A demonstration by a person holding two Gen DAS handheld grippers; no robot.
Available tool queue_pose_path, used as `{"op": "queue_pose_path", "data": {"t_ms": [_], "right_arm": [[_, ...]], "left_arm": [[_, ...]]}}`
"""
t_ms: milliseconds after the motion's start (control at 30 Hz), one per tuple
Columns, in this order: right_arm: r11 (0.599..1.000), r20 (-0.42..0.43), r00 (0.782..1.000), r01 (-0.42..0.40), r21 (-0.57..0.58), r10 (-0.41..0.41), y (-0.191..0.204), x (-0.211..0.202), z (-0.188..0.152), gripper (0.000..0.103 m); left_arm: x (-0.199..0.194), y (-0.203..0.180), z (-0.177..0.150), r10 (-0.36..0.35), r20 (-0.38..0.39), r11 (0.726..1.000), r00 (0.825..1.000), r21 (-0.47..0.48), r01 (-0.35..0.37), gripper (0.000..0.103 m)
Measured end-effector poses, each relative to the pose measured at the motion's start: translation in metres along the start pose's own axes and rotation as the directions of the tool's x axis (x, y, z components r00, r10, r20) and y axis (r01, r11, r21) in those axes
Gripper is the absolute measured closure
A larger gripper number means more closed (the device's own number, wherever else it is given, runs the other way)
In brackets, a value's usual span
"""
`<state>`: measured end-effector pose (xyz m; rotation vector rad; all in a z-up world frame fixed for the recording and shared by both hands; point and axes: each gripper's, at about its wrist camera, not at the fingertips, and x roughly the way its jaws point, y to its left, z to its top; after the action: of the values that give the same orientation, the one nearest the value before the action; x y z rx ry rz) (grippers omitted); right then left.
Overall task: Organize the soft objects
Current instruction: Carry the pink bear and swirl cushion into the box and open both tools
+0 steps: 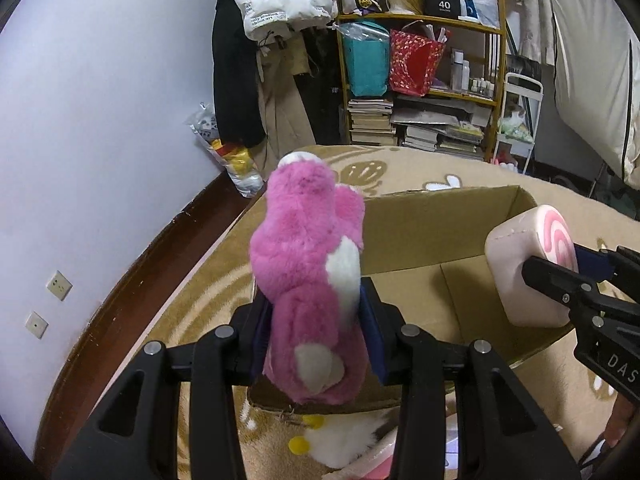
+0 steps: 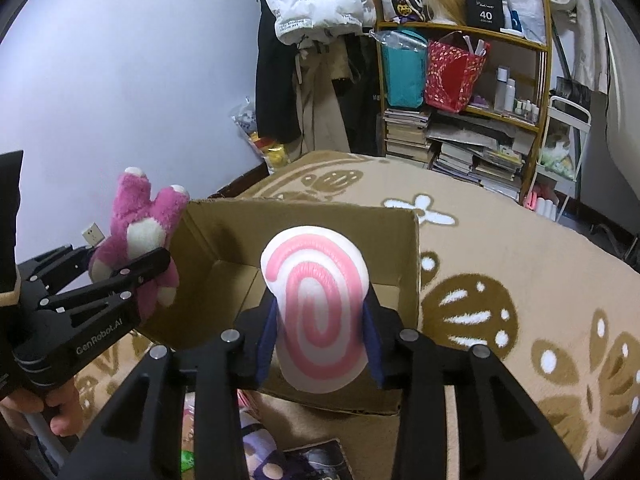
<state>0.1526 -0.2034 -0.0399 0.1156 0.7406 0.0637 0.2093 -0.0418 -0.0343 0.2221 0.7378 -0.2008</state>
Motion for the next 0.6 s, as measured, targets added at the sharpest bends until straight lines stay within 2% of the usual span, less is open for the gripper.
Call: {"op": "queue_pose_path", "data": {"t_ms": [233, 267, 300, 333, 467, 533, 600], "right_arm": [[0.999, -0.006, 1.000, -0.027, 0.031, 0.027, -0.006, 0.000, 0.001, 0.058], [0.998, -0.010, 0.999, -0.039, 0.044, 0.040, -0.009, 0.000, 0.001, 0.057], [0.997, -0.015, 0.998, -0.053, 0.060, 0.054, -0.012, 0.001, 0.002, 0.055], [0.995, -0.022, 0.998, -0.062, 0.077, 0.064, -0.015, 0.001, 0.003, 0.053], [0.992, 0.000, 0.997, -0.072, 0.100, 0.073, -0.022, -0.010, 0.006, 0.036], [0.993, 0.017, 0.998, -0.068, 0.101, 0.066, -0.022, -0.018, 0.010, 0.030], [0.992, 0.035, 0.997, -0.069, 0.110, 0.066, -0.024, -0.026, 0.013, 0.023]], "left_arm": [[-0.001, 0.003, 0.001, 0.007, -0.011, 1.000, 1.000, -0.015, -0.008, 0.061], [-0.002, 0.004, 0.001, 0.010, -0.013, 1.000, 1.000, -0.018, -0.010, 0.057], [-0.003, 0.004, 0.002, 0.019, -0.007, 1.000, 1.000, -0.020, -0.020, 0.045], [-0.007, 0.005, 0.002, 0.033, 0.009, 0.999, 0.999, -0.020, -0.033, 0.037], [-0.018, 0.008, 0.004, 0.049, 0.037, 0.999, 0.998, -0.009, -0.049, 0.032], [-0.024, 0.012, 0.005, 0.060, 0.044, 0.998, 0.997, -0.010, -0.060, 0.019], [-0.032, 0.017, 0.006, 0.074, 0.059, 0.997, 0.995, -0.019, -0.073, 0.011]]}}
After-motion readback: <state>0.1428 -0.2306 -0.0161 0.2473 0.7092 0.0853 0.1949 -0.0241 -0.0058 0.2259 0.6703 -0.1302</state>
